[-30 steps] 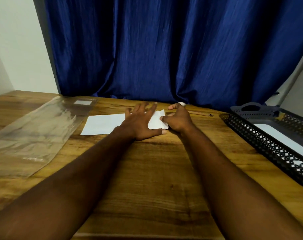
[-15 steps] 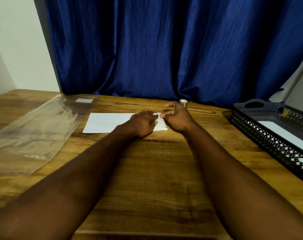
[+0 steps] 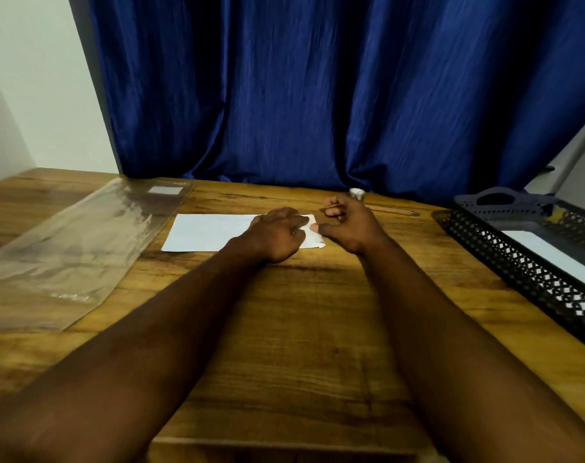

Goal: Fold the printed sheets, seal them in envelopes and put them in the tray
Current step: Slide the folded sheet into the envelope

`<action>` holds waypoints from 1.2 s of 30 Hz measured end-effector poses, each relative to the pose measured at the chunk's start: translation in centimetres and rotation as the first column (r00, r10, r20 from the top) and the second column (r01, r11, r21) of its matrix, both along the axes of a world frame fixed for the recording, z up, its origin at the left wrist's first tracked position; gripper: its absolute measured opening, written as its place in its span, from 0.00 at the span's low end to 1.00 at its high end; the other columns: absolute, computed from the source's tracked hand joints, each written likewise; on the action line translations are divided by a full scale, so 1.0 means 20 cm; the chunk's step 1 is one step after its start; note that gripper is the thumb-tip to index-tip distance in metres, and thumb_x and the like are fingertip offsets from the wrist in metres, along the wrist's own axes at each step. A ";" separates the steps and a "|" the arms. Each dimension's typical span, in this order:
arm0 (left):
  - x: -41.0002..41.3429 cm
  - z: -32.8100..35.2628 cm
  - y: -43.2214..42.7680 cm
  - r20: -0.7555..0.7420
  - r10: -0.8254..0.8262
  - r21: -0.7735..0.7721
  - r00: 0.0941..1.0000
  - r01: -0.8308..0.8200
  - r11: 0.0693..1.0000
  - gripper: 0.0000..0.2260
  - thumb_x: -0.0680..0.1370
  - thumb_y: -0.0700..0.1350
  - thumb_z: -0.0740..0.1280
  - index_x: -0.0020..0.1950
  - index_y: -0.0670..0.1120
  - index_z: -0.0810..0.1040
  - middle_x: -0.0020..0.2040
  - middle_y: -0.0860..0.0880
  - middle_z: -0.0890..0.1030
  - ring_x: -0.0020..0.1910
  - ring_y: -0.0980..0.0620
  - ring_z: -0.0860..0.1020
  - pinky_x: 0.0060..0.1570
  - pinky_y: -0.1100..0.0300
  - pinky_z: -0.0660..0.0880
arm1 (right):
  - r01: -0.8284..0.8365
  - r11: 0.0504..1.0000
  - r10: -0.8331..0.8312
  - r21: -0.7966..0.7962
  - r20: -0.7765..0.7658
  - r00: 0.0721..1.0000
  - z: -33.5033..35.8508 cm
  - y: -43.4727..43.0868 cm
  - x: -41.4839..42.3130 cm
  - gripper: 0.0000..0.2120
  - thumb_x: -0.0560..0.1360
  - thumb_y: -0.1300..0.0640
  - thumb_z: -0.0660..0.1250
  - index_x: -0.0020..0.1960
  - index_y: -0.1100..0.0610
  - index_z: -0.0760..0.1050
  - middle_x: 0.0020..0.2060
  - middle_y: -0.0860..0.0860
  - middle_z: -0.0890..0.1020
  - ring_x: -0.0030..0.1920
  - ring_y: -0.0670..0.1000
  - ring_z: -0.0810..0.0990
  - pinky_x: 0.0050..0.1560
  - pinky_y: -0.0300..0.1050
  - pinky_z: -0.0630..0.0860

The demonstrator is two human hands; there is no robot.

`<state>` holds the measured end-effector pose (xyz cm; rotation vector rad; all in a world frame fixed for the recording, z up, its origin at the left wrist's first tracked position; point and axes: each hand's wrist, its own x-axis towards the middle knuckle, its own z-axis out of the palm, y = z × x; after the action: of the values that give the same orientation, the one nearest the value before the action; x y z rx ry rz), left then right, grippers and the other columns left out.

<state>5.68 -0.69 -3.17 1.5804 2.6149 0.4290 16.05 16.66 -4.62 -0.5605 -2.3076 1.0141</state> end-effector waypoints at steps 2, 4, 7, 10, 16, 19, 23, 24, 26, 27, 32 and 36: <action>-0.01 -0.01 0.00 -0.022 -0.007 0.006 1.000 0.007 1.000 0.23 0.88 0.54 0.54 0.84 0.54 0.63 0.84 0.50 0.60 0.82 0.48 0.58 0.79 0.47 0.55 | -0.027 0.999 0.027 0.017 -0.004 1.000 -0.01 0.02 0.04 0.23 0.67 0.52 0.86 0.59 0.52 0.82 0.53 0.46 0.85 0.56 0.45 0.82 0.58 0.43 0.80; -0.01 -0.02 0.00 -0.038 -0.010 0.021 0.999 0.010 1.000 0.24 0.88 0.54 0.54 0.84 0.54 0.61 0.84 0.49 0.61 0.82 0.47 0.58 0.78 0.47 0.56 | -0.029 0.999 0.030 0.016 -0.014 0.999 -0.02 0.02 0.06 0.17 0.70 0.52 0.84 0.56 0.52 0.83 0.49 0.44 0.85 0.51 0.44 0.83 0.56 0.44 0.81; -0.01 -0.02 0.00 0.003 -0.016 0.044 1.000 0.016 0.999 0.23 0.88 0.55 0.55 0.84 0.59 0.60 0.84 0.50 0.60 0.83 0.47 0.57 0.78 0.45 0.54 | -0.001 1.000 0.002 0.025 -0.039 0.999 -0.04 0.02 0.07 0.10 0.73 0.55 0.80 0.52 0.50 0.84 0.45 0.44 0.86 0.47 0.44 0.84 0.58 0.52 0.84; -0.01 -0.02 0.00 0.015 -0.015 0.035 1.000 0.014 0.999 0.21 0.88 0.55 0.55 0.82 0.61 0.65 0.85 0.51 0.59 0.84 0.48 0.55 0.80 0.45 0.52 | -0.056 0.995 0.057 0.079 -0.011 0.998 -0.03 -0.01 0.07 0.10 0.73 0.59 0.79 0.53 0.51 0.85 0.50 0.45 0.87 0.53 0.45 0.85 0.63 0.54 0.82; -0.01 -0.03 0.01 0.016 -0.034 0.069 0.999 0.033 0.997 0.21 0.88 0.54 0.55 0.81 0.58 0.67 0.84 0.51 0.62 0.83 0.50 0.57 0.79 0.47 0.54 | 0.027 0.990 -0.041 0.140 0.097 0.994 -0.05 -0.01 0.06 0.15 0.68 0.32 0.72 0.46 0.40 0.85 0.43 0.35 0.86 0.51 0.44 0.85 0.64 0.68 0.76; -0.01 -0.02 0.02 0.007 -0.038 0.063 0.999 0.037 0.997 0.21 0.87 0.54 0.56 0.81 0.57 0.68 0.83 0.52 0.63 0.82 0.50 0.59 0.78 0.47 0.56 | 0.193 0.976 -0.197 0.098 0.040 0.979 -0.05 0.01 0.01 0.15 0.66 0.31 0.72 0.42 0.41 0.83 0.36 0.37 0.85 0.44 0.47 0.85 0.60 0.66 0.79; -0.02 -0.03 0.01 0.010 -0.027 0.086 1.000 0.027 0.996 0.20 0.87 0.54 0.57 0.80 0.55 0.69 0.82 0.52 0.66 0.80 0.50 0.62 0.77 0.48 0.59 | 0.174 0.976 -0.180 0.135 0.038 0.983 -0.04 -0.01 -0.04 0.07 0.67 0.40 0.79 0.39 0.40 0.83 0.34 0.39 0.85 0.42 0.44 0.84 0.57 0.59 0.80; -0.02 -0.03 0.01 0.013 -0.025 0.091 1.000 0.024 0.996 0.20 0.87 0.53 0.57 0.80 0.55 0.69 0.82 0.52 0.66 0.80 0.49 0.63 0.77 0.48 0.59 | 0.117 0.988 -0.121 0.097 0.029 0.992 -0.03 0.00 -0.04 0.07 0.68 0.44 0.81 0.40 0.43 0.84 0.35 0.41 0.86 0.41 0.44 0.84 0.54 0.55 0.80; -0.02 -0.03 0.01 0.014 -0.023 0.091 1.000 0.021 0.996 0.20 0.87 0.53 0.57 0.80 0.55 0.69 0.82 0.52 0.66 0.80 0.50 0.63 0.77 0.49 0.59 | -0.043 0.999 0.043 -0.025 0.032 0.999 0.00 0.01 -0.01 0.07 0.71 0.57 0.83 0.44 0.51 0.85 0.39 0.47 0.87 0.39 0.43 0.82 0.46 0.47 0.80; -0.02 -0.03 0.01 0.015 -0.020 0.086 1.000 0.019 0.996 0.20 0.87 0.53 0.57 0.80 0.55 0.69 0.82 0.52 0.65 0.80 0.50 0.62 0.77 0.48 0.59 | -0.122 0.990 0.125 -0.071 0.043 0.991 0.03 0.02 0.02 0.09 0.71 0.62 0.82 0.48 0.55 0.85 0.42 0.50 0.87 0.39 0.43 0.82 0.45 0.44 0.80; -0.03 -0.03 0.01 0.002 -0.030 0.075 1.000 0.030 0.997 0.20 0.87 0.54 0.57 0.80 0.55 0.68 0.82 0.52 0.65 0.80 0.49 0.62 0.77 0.48 0.59 | -0.243 0.960 0.268 -0.142 0.193 0.944 0.12 0.01 0.17 0.24 0.68 0.60 0.84 0.62 0.55 0.83 0.57 0.48 0.86 0.59 0.46 0.84 0.63 0.43 0.80; -0.03 -0.05 0.01 -0.064 0.027 0.050 0.998 -0.024 0.998 0.24 0.86 0.60 0.56 0.82 0.56 0.65 0.83 0.49 0.62 0.82 0.46 0.57 0.79 0.39 0.53 | -0.227 0.964 0.256 -0.138 0.253 0.933 0.13 -0.03 0.20 0.27 0.70 0.58 0.83 0.67 0.52 0.81 0.62 0.44 0.83 0.64 0.43 0.80 0.70 0.46 0.75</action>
<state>5.03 -0.55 -4.20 1.6040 2.6954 0.4546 20.11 16.05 -1.94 -0.4880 -2.6238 1.2498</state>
